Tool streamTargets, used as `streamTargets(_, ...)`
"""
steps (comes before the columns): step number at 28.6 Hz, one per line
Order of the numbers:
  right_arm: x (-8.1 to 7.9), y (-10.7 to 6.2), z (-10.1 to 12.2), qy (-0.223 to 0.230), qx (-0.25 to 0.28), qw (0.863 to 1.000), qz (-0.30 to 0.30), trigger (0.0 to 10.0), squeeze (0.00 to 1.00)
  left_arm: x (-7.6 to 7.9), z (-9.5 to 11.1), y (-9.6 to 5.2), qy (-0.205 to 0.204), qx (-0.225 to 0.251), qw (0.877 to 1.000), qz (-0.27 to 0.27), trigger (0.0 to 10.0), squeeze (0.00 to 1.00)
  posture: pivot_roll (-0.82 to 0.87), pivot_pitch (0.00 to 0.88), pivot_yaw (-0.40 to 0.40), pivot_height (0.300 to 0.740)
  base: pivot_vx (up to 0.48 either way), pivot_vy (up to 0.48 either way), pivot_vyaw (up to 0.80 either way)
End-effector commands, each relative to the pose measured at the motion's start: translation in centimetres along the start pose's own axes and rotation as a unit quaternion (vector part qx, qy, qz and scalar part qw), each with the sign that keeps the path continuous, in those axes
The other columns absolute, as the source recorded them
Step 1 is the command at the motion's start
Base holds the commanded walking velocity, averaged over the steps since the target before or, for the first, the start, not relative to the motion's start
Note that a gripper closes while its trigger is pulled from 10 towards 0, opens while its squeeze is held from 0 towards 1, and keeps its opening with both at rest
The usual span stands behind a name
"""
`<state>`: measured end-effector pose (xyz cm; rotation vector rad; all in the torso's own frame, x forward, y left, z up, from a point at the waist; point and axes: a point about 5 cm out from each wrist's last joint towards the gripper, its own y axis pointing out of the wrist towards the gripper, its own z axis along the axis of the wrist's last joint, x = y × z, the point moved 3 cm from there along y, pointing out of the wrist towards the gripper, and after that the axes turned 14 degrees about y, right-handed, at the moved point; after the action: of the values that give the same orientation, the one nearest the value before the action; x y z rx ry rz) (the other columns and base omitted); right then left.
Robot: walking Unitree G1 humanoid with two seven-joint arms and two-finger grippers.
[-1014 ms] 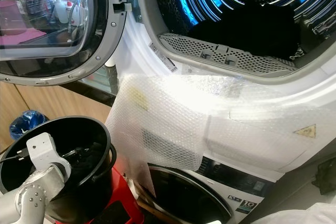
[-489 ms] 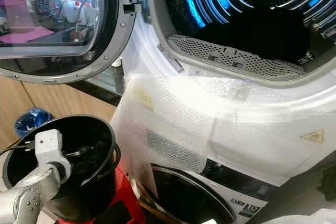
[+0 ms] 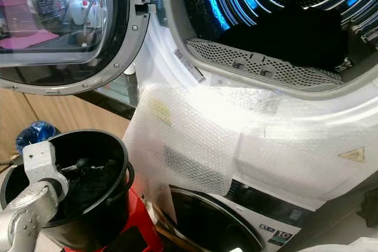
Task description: Clothes washing
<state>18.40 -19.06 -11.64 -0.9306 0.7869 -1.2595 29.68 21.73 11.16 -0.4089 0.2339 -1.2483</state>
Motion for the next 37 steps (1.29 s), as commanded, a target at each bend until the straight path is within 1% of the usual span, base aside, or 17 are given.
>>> streamTargets(1,0.3,0.0,0.0,-0.008,-0.002,1.0,-0.005,10.0,0.0,0.9,0.6,0.0,-0.019,0.008,1.0,-0.006,10.0,0.0,0.01,0.0,-0.069,0.74,0.0,0.0,0.0)
streamTargets(2,0.3,0.0,0.0,-0.008,-0.002,1.0,-0.005,10.0,0.0,0.9,0.6,0.0,-0.019,0.008,1.0,-0.006,10.0,0.0,0.01,0.0,-0.069,0.74,0.0,0.0,0.0)
streamTargets(5,0.3,0.0,0.1,-0.014,-0.001,1.0,-0.002,10.0,0.0,2.9,0.7,0.3,-0.066,0.002,0.997,-0.029,10.0,0.0,0.01,0.0,-0.07,0.74,0.0,0.0,0.0)
streamTargets(6,0.3,0.0,0.1,-0.014,-0.001,1.0,-0.002,10.0,0.0,2.9,0.7,0.3,-0.066,0.002,0.997,-0.029,10.0,0.0,0.01,0.0,-0.07,0.74,0.0,0.0,0.0)
streamTargets(7,0.2,0.0,0.1,-0.02,-0.002,1.0,0.002,10.0,0.0,4.0,0.8,0.4,-0.096,-0.016,0.995,-0.037,10.0,0.0,0.0,0.0,-0.072,0.74,0.0,0.0,0.0)
streamTargets(10,0.2,0.0,0.0,-0.025,-0.004,1.0,0.004,10.0,0.0,4.8,0.8,0.0,-0.106,-0.028,0.993,-0.042,10.0,0.0,0.0,0.0,-0.066,0.74,0.0,0.0,0.0)
streamTargets(12,0.2,0.0,0.0,-0.025,-0.004,1.0,0.003,10.0,0.0,4.8,0.9,-0.3,-0.102,-0.025,0.994,-0.039,10.0,0.0,-0.01,0.0,-0.065,0.74,0.0,0.0,0.0)
streamTargets(15,0.2,-0.1,-0.1,-0.022,-0.005,1.0,0.003,10.0,0.0,3.3,0.8,-1.2,-0.11,-0.02,0.993,0.024,10.0,0.0,-0.01,0.0,-0.061,0.74,0.0,0.0,0.0)
streamTargets(16,0.2,-0.1,-0.1,-0.022,-0.005,1.0,0.003,10.0,0.0,3.3,0.8,-1.2,-0.11,-0.02,0.993,0.024,10.0,0.0,-0.01,0.0,-0.061,0.74,0.0,0.0,0.0)
streamTargets(19,0.2,-0.1,-0.2,-0.023,-0.007,1.0,0.004,10.0,0.0,2.2,0.6,-1.3,-0.12,-0.013,0.99,0.075,10.0,0.0,-0.01,0.0,-0.067,0.74,0.0,0.0,0.0)
streamTargets(20,0.2,-0.1,-0.2,-0.023,-0.007,1.0,0.004,10.0,0.0,2.2,0.6,-1.3,-0.12,-0.013,0.99,0.075,10.0,0.0,-0.01,0.0,-0.067,0.74,0.0,0.0,0.0)
streamTargets(21,0.2,-0.1,-0.2,-0.024,-0.009,1.0,0.005,10.0,0.0,1.9,0.6,-1.3,-0.125,-0.009,0.987,0.103,10.0,0.0,-0.01,0.0,-0.069,0.74,0.0,0.0,0.0)
streamTargets(22,0.2,-0.1,-0.3,-0.025,-0.01,1.0,0.004,10.0,0.0,1.9,0.7,-1.4,-0.13,-0.008,0.985,0.11,10.0,0.0,-0.01,0.0,-0.069,0.74,0.0,0.0,0.0)
streamTargets(26,0.3,-0.1,-0.4,-0.024,-0.013,1.0,0.003,10.0,0.0,1.8,0.6,-1.8,-0.129,-0.008,0.983,0.13,10.0,0.0,-0.01,0.0,-0.069,0.74,0.0,0.0,0.0)
streamTargets(27,0.3,-0.1,-0.4,-0.024,-0.013,1.0,0.002,10.0,0.0,2.0,0.2,-1.7,-0.125,-0.019,0.984,0.124,10.0,0.0,-0.01,0.0,-0.069,0.74,0.0,0.0,0.0)
streamTargets(29,0.3,-0.1,-0.4,-0.025,-0.014,1.0,0.003,10.0,0.0,2.4,-1.2,-1.5,-0.146,-0.047,0.981,0.119,10.0,0.0,-0.02,0.0,-0.072,0.74,0.0,0.0,0.0)
streamTargets(37,0.4,-0.1,-0.3,-0.031,-0.018,0.999,0.002,10.0,0.0,3.3,-3.9,-1.3,-0.147,-0.094,0.977,0.119,10.0,0.0,-0.02,0.0,-0.078,0.74,0.0,0.0,0.0)
